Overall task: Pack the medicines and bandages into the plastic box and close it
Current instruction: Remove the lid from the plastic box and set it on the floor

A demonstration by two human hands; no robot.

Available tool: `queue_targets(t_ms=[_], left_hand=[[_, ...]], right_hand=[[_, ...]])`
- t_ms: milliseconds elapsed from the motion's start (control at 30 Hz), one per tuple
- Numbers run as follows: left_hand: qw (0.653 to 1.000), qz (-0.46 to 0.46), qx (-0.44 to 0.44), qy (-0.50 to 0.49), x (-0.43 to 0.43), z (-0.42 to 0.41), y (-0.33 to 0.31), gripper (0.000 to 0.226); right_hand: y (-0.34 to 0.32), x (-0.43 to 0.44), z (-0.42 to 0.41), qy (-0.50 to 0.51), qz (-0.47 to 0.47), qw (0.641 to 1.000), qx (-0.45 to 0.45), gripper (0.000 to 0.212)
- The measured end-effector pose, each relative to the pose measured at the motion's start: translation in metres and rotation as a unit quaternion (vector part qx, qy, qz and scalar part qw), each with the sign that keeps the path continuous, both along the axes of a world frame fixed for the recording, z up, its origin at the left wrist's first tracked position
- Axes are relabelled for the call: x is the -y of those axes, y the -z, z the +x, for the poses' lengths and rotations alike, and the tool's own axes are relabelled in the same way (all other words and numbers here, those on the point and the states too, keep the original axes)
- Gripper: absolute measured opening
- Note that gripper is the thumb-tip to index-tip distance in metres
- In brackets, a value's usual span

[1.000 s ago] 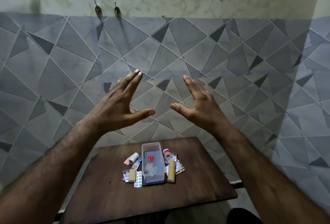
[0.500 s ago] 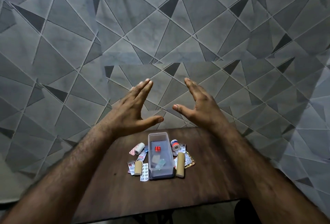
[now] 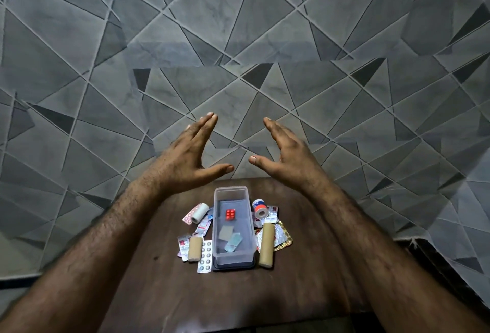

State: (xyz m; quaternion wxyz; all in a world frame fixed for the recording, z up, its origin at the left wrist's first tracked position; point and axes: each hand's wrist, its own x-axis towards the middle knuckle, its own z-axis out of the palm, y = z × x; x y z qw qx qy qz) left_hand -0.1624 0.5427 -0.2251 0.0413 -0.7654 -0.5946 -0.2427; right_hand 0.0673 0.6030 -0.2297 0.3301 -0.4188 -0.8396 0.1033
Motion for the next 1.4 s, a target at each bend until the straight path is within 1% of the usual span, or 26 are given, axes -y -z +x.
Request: queue_targets(t_ms=[133,400,533,700,833,933,1067,1167,1300,1400], left_hand=[[1.0,-0.023,0.006,-0.01,-0.031,-0.004,0.028,0.111],[0.995,-0.092,0.026,-0.02,-0.077,-0.007,0.075,0.107],[0.991,-0.125,0.023,-0.031,-0.101,-0.012,0.099,0.114],[0.983,-0.183,0.02,-0.016,-0.133,-0.023,0.138,0.116],[0.976,-0.213,0.048,-0.014,-0.154,-0.03,0.166,0.108],[0.972,-0.231,0.047,-0.01,-0.163,-0.035,0.187,0.106],[0.96,-0.278,0.022,-0.002,-0.17,-0.043,0.214,0.112],[0.954,-0.3,-0.017,0.006,-0.175,-0.049,0.236,0.113],[0.943,-0.329,-0.059,0.009,-0.181,-0.051,0.259,0.109],[0.931,-0.351,-0.096,0.013,-0.181,-0.047,0.273,0.109]], right_hand=[[0.023,-0.033,-0.005,-0.014,-0.032,0.999,0.004,0.086],[0.068,-0.081,-0.02,-0.022,-0.088,0.995,0.045,0.083],[0.093,-0.103,-0.03,-0.021,-0.119,0.99,0.066,0.083],[0.125,-0.131,-0.052,-0.018,-0.178,0.981,0.078,0.083],[0.148,-0.15,-0.066,-0.008,-0.204,0.974,0.099,0.084],[0.168,-0.16,-0.075,-0.011,-0.231,0.965,0.125,0.084],[0.191,-0.165,-0.085,-0.024,-0.251,0.955,0.154,0.083],[0.207,-0.167,-0.092,-0.039,-0.263,0.949,0.171,0.079],[0.229,-0.167,-0.096,-0.062,-0.285,0.935,0.202,0.079],[0.248,-0.166,-0.099,-0.077,-0.292,0.924,0.233,0.081]])
